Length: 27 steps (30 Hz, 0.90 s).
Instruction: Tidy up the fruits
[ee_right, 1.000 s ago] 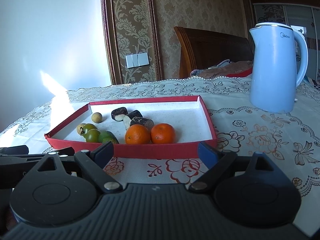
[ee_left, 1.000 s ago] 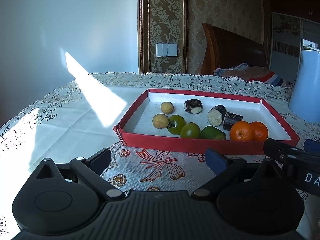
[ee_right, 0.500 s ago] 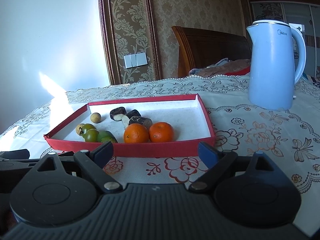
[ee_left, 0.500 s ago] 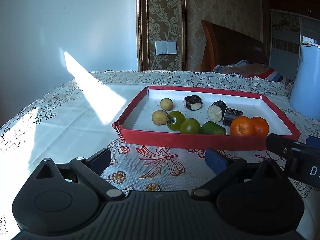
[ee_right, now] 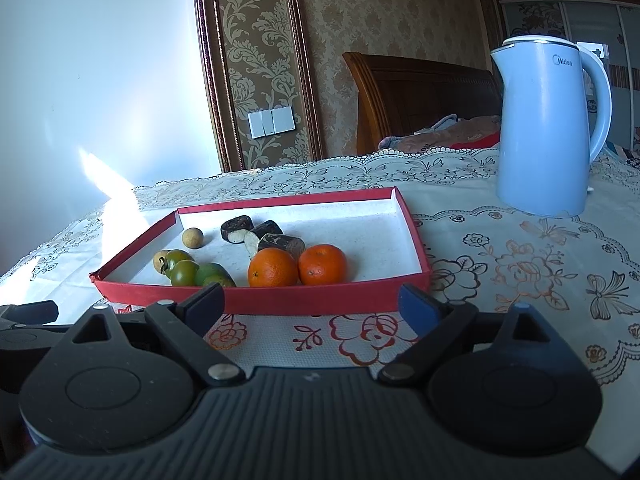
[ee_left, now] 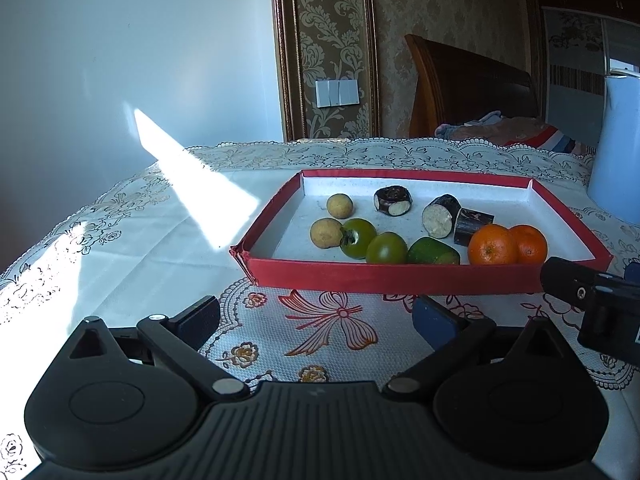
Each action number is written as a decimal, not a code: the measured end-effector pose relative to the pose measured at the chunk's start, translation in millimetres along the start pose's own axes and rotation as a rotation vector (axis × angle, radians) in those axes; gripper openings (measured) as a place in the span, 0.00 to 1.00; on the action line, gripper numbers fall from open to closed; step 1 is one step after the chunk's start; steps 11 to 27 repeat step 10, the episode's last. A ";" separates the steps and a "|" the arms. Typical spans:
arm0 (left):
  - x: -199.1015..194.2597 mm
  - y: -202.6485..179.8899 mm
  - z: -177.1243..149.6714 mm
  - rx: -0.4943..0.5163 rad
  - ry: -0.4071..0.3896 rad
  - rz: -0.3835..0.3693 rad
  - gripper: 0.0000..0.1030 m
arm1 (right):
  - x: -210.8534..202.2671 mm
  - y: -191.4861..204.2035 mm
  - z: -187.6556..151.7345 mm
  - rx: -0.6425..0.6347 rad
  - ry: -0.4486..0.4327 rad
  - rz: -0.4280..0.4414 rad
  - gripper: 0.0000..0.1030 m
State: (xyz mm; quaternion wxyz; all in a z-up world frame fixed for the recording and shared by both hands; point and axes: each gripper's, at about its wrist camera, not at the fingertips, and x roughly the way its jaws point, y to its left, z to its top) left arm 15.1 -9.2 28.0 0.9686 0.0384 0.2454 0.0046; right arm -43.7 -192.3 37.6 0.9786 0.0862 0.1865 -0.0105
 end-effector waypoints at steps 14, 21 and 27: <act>-0.6 -1.3 -1.1 0.009 -0.007 -0.019 1.00 | 1.5 1.6 0.0 -0.004 0.010 -0.006 0.95; -0.6 -1.3 -1.1 0.009 -0.007 -0.019 1.00 | 1.5 1.6 0.0 -0.004 0.010 -0.006 0.95; -0.6 -1.3 -1.1 0.009 -0.007 -0.019 1.00 | 1.5 1.6 0.0 -0.004 0.010 -0.006 0.95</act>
